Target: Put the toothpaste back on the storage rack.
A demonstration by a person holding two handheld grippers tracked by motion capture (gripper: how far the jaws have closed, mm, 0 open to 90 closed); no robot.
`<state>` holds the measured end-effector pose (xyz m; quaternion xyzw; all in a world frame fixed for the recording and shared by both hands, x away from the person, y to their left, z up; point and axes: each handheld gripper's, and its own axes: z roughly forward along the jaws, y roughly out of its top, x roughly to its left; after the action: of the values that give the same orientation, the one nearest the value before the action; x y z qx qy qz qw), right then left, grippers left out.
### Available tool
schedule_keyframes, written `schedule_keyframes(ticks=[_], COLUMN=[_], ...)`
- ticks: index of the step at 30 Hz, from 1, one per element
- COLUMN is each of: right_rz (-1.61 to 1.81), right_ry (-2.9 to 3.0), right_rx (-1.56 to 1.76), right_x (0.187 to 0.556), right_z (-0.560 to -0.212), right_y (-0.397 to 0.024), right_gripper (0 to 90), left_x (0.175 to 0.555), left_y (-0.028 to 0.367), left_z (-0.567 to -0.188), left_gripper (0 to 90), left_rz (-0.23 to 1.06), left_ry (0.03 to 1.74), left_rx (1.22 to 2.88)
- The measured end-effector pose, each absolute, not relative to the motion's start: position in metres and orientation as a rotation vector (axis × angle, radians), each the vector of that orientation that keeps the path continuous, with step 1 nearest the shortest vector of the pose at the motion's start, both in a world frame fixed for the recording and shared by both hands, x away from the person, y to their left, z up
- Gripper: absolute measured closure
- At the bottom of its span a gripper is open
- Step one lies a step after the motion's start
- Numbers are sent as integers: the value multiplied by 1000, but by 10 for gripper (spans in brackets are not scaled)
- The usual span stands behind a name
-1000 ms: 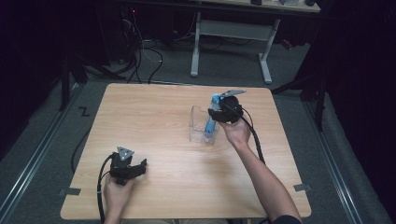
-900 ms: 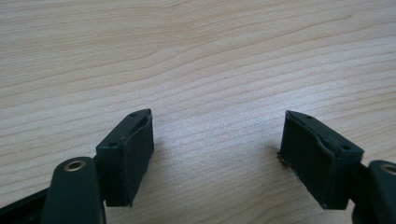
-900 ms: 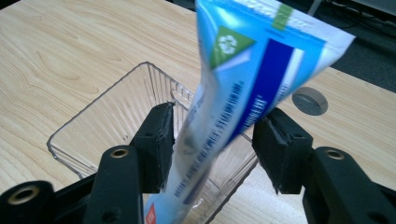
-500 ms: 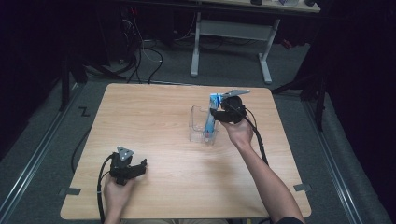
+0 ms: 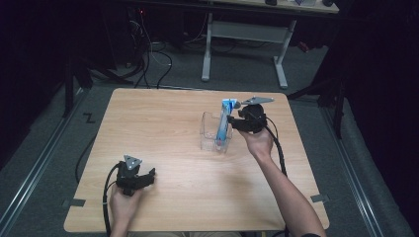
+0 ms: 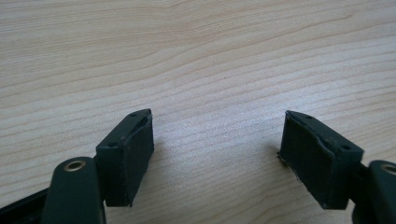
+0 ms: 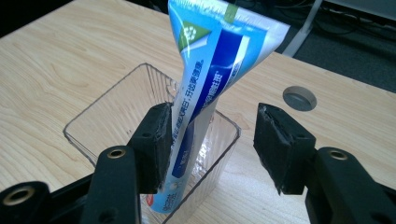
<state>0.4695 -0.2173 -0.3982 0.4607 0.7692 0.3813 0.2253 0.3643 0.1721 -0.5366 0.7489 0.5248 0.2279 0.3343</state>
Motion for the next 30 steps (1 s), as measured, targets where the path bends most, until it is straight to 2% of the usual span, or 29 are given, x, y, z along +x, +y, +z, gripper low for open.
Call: schedule_keyframes(ticks=[30], right_rz=[1132], right_ry=[2091], right_rx=[1254], right_x=[447], right_z=[-376], right_y=[-238], right_gripper=[480], left_x=[364], left_y=[172], left_z=[-537], left_gripper=[261], left_rz=[595], left_ry=[1370], left_rx=[1954])
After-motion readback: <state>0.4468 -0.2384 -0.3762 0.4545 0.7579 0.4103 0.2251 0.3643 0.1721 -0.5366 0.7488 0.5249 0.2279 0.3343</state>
